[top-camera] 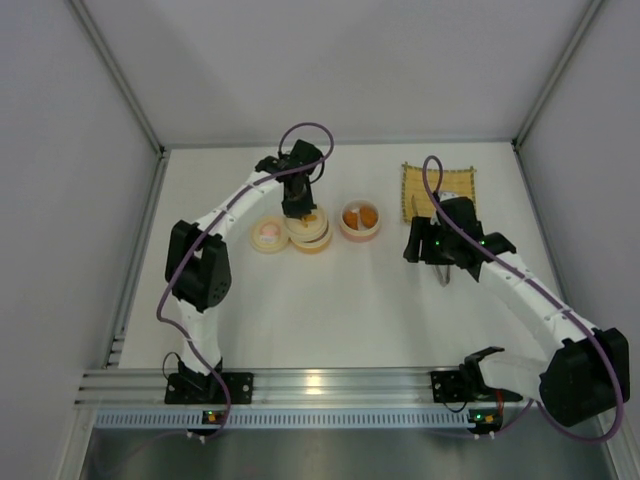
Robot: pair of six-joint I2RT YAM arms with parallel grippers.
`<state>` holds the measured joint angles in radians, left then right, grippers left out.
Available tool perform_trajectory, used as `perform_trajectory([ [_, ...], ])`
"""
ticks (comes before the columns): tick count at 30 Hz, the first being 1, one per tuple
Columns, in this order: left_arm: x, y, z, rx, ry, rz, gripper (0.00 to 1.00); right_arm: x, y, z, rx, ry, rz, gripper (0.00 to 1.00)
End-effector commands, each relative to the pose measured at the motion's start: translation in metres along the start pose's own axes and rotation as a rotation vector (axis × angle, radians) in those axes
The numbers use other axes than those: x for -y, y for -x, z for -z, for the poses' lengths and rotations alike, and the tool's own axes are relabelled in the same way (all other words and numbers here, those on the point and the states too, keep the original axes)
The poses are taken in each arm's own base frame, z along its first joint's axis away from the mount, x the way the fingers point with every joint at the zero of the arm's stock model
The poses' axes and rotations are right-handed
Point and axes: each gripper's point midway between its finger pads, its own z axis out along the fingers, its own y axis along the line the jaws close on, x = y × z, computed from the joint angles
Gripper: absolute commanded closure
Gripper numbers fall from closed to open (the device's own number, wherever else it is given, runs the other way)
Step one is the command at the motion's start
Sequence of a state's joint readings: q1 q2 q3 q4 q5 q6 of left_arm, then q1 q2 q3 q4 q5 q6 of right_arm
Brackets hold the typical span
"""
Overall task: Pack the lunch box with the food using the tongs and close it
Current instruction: Close the box lid on the packing box.
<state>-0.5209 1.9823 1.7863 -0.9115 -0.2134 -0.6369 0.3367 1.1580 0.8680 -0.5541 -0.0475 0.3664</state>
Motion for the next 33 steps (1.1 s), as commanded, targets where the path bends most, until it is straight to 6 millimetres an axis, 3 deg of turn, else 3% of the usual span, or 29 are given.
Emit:
perform_trajectory([
  [1, 0.016, 0.009, -0.007, 0.026, -0.062, 0.050, 1.00, 0.004, 0.006, -0.001, 0.019, -0.009, 0.003, 0.39],
  [9, 0.019, 0.004, -0.020, 0.005, -0.065, 0.045, 1.00, 0.006, 0.005, -0.003, 0.017, -0.016, 0.003, 0.33],
  [14, 0.018, 0.000, -0.024, -0.003, -0.060, 0.048, 1.00, 0.007, 0.005, -0.003, 0.015, -0.020, 0.002, 0.21],
  [16, 0.017, 0.000, -0.025, -0.004, -0.054, 0.048, 1.00, 0.006, 0.005, -0.004, 0.013, -0.020, 0.003, 0.09],
  [20, 0.016, 0.000, -0.025, -0.002, -0.052, 0.048, 1.00, 0.007, 0.006, -0.002, 0.019, -0.023, 0.002, 0.01],
  [33, 0.013, -0.005, -0.031, -0.010, -0.037, 0.045, 1.00, 0.008, 0.006, 0.000, 0.021, -0.024, 0.004, 0.01],
])
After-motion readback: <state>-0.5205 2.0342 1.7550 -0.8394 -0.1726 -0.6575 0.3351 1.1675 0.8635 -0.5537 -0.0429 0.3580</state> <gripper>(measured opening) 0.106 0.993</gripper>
